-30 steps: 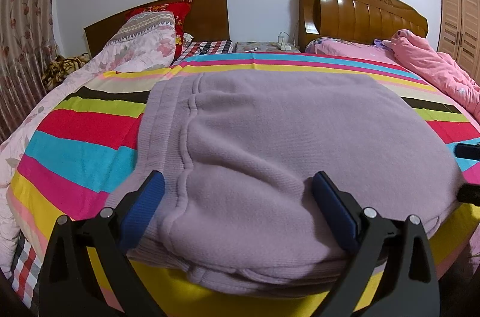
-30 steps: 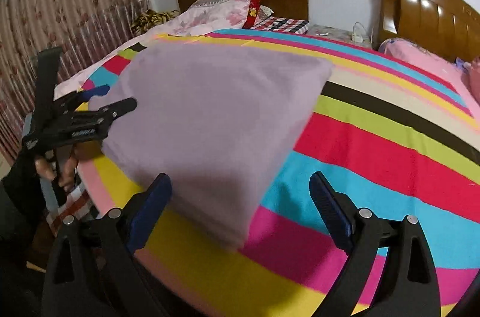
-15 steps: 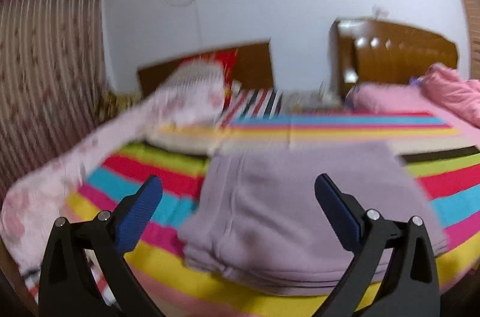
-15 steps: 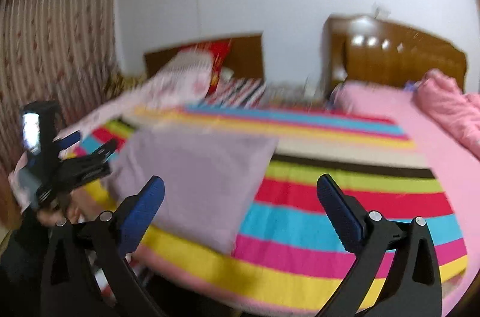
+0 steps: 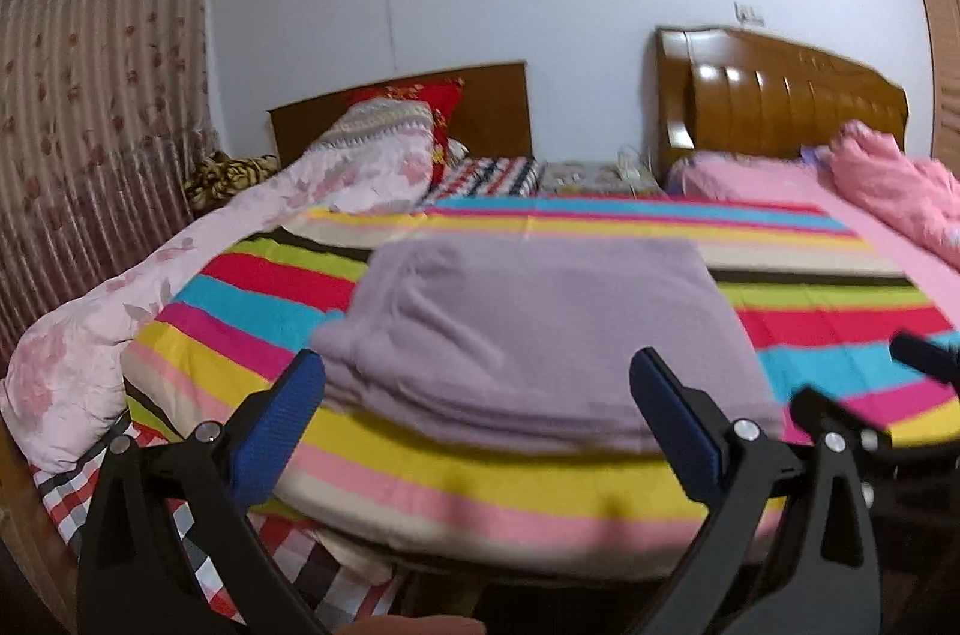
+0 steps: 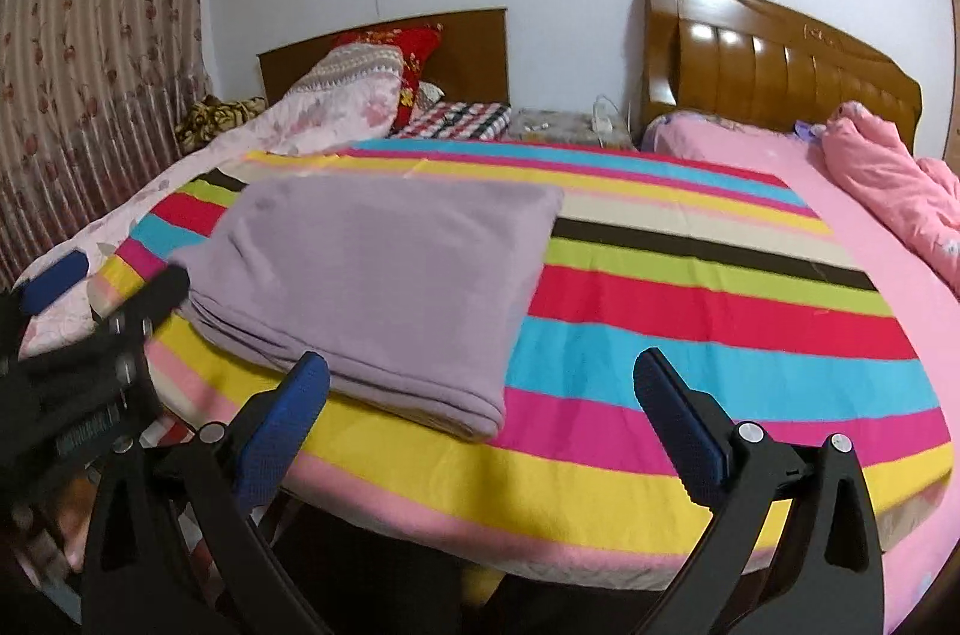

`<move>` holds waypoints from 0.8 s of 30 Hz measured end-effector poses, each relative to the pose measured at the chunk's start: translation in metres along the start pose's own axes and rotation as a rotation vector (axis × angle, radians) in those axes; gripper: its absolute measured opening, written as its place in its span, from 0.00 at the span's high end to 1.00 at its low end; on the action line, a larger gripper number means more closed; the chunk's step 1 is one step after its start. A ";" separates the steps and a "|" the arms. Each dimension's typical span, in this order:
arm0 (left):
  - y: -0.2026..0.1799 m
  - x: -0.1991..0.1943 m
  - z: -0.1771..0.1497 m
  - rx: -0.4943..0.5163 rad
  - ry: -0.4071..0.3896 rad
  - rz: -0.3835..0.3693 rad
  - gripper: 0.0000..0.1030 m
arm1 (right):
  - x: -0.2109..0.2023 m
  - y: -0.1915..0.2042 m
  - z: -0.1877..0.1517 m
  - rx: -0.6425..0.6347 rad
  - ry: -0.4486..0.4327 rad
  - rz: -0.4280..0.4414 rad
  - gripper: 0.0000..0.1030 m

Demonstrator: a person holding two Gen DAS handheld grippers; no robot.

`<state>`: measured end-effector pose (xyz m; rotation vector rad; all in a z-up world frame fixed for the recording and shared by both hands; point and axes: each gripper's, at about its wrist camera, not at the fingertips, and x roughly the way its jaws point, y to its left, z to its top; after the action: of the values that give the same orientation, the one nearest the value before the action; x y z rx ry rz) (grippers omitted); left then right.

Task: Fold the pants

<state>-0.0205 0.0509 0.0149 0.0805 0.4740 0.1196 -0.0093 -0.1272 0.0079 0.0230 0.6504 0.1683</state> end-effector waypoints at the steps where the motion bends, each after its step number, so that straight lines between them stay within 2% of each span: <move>1: 0.000 0.001 -0.003 -0.002 0.009 -0.007 0.01 | 0.003 -0.001 -0.001 0.002 0.012 0.002 0.05; 10: 0.005 0.005 -0.006 -0.042 0.028 -0.007 0.01 | 0.011 0.008 -0.009 -0.057 0.049 0.019 0.05; 24: 0.005 0.007 -0.007 -0.057 0.051 -0.009 0.01 | 0.015 0.006 -0.010 -0.058 0.067 0.027 0.05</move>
<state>-0.0180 0.0575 0.0057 0.0190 0.5214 0.1266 -0.0044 -0.1188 -0.0085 -0.0298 0.7122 0.2141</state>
